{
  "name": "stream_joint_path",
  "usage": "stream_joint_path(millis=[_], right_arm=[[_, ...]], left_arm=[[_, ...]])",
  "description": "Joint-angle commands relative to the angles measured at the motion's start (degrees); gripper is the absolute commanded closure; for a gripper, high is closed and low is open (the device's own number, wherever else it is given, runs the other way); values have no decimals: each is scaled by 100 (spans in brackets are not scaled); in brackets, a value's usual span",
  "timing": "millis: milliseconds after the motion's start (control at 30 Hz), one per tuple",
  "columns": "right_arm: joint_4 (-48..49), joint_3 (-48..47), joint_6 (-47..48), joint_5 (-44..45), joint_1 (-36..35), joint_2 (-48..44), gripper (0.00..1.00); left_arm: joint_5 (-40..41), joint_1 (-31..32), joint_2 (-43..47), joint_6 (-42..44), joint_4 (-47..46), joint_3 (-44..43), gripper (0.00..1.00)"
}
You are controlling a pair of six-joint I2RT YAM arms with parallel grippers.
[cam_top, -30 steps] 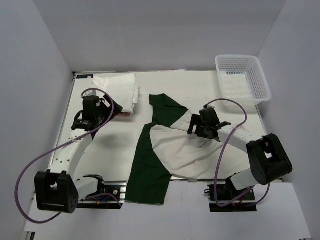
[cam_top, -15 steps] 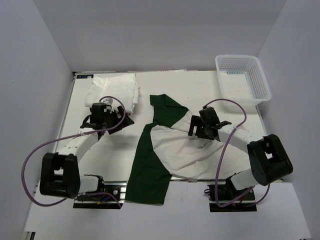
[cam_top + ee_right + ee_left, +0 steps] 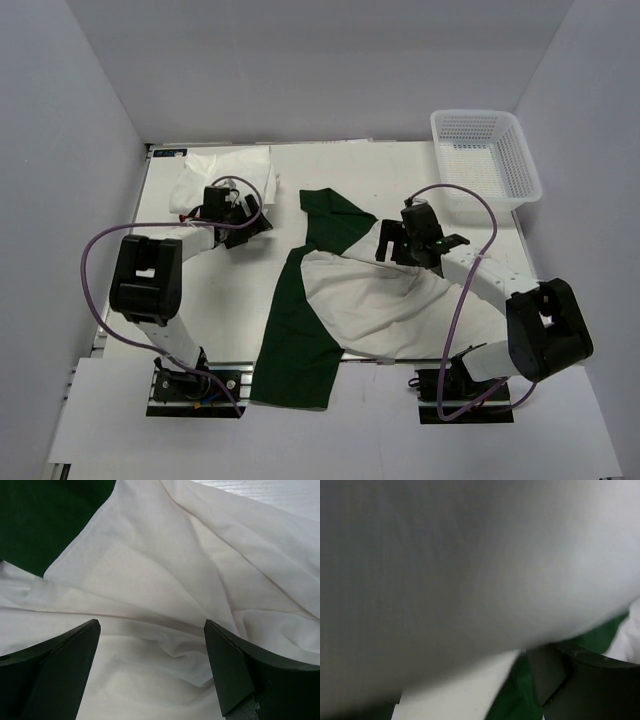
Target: Fold and stack the t-shirts
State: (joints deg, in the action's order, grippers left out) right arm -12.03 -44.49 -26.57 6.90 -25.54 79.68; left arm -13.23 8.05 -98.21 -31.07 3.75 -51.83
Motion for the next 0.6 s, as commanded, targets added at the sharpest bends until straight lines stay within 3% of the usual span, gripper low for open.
stream_joint_path(millis=[0, 300, 567], right_arm=[[-220, -253, 46, 250, 14, -189, 10], [-273, -455, 161, 523, 31, -251, 10], [-317, -640, 161, 541, 58, 152, 10]], left_arm=[[698, -76, -382, -92, -269, -388, 4], [1578, -391, -1129, -373, -463, -1030, 4], [1562, -770, -1674, -725, -559, -1566, 5]])
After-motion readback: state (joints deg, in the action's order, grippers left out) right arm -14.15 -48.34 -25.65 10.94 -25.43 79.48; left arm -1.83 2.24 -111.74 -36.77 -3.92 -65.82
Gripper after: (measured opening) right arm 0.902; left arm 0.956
